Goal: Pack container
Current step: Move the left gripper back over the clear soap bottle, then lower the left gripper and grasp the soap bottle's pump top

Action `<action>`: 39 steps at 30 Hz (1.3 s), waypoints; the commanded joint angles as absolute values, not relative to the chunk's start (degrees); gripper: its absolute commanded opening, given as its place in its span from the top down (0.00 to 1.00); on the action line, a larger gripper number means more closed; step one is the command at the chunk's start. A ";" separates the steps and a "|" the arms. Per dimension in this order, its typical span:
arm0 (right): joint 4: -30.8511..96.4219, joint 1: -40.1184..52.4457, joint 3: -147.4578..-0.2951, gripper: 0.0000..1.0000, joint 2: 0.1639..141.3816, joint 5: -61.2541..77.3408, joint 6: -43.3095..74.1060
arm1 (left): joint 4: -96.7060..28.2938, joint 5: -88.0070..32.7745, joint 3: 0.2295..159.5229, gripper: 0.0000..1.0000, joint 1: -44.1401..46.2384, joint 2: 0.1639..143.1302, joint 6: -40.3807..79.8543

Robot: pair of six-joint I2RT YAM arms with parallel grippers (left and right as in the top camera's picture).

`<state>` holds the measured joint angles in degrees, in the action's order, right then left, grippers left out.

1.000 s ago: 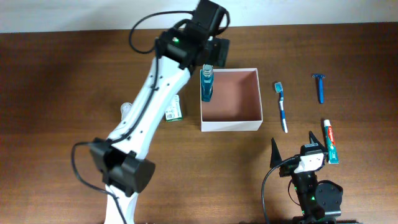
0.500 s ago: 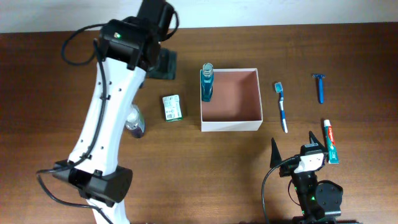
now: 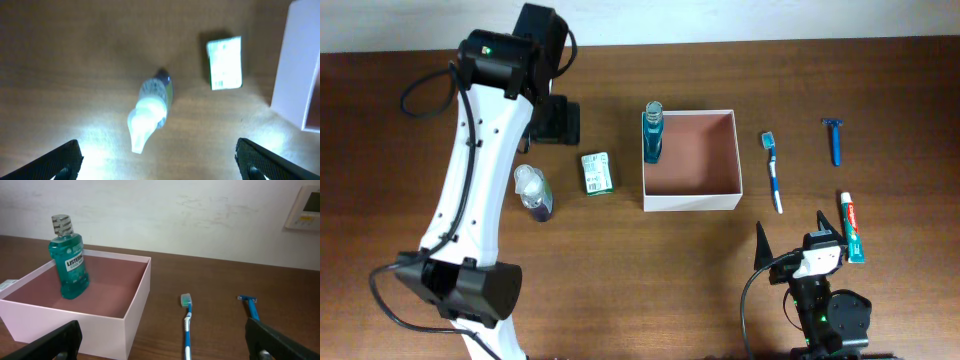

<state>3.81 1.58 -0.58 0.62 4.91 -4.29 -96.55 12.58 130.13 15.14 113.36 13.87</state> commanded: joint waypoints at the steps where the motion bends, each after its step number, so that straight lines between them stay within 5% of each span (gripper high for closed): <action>1: 4.14 1.43 -0.32 0.02 0.21 4.23 -4.03 | -96.71 10.07 124.09 0.01 14.11 112.38 13.17; 39: 4.12 1.43 -0.32 0.01 0.21 4.23 -4.03 | -87.68 -0.23 105.10 0.01 5.19 112.38 5.23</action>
<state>3.81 1.58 -0.58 0.62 4.91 -4.27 -88.33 0.58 107.57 5.19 113.36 6.39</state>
